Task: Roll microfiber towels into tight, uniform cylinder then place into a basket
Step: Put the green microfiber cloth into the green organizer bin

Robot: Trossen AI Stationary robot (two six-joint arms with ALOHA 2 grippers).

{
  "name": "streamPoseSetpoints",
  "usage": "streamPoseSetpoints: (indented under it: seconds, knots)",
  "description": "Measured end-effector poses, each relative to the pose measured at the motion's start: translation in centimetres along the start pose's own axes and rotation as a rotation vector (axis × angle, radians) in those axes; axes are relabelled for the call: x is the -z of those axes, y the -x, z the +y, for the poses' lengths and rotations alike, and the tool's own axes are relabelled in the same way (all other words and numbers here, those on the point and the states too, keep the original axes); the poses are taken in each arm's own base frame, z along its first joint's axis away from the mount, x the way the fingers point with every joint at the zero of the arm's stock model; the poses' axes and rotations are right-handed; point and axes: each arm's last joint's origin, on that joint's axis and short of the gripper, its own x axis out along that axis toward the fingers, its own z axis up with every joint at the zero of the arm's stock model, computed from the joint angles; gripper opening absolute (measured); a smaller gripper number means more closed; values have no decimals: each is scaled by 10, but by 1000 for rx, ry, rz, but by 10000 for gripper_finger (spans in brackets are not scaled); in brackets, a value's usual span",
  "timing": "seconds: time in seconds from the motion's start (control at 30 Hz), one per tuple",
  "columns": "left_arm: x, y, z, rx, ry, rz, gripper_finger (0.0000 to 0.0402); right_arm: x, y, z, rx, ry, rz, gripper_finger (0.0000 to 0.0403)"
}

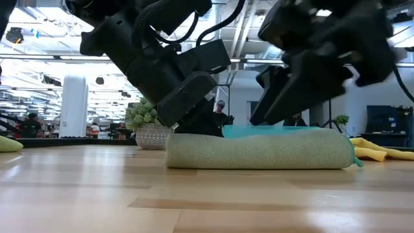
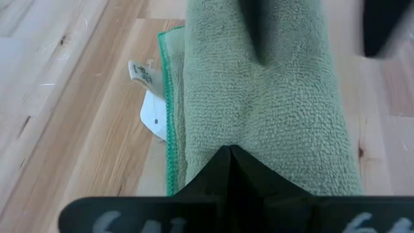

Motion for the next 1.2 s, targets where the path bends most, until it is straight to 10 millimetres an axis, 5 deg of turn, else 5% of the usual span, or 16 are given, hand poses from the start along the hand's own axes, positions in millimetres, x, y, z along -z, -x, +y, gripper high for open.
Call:
streamPoseSetpoints:
  seconds: [0.33,0.77,1.2]
  knots:
    - [0,0,-1,3,0,-4,2,17,-32,6,104,120,22,230]
    - [-14,61,-12,-132,-37,-54,2,-7,-7,-14,-18,-143,-93,249]
    - [-10,67,-22,-112,-52,-57,2,17,-34,-51,11,-331,19,267]
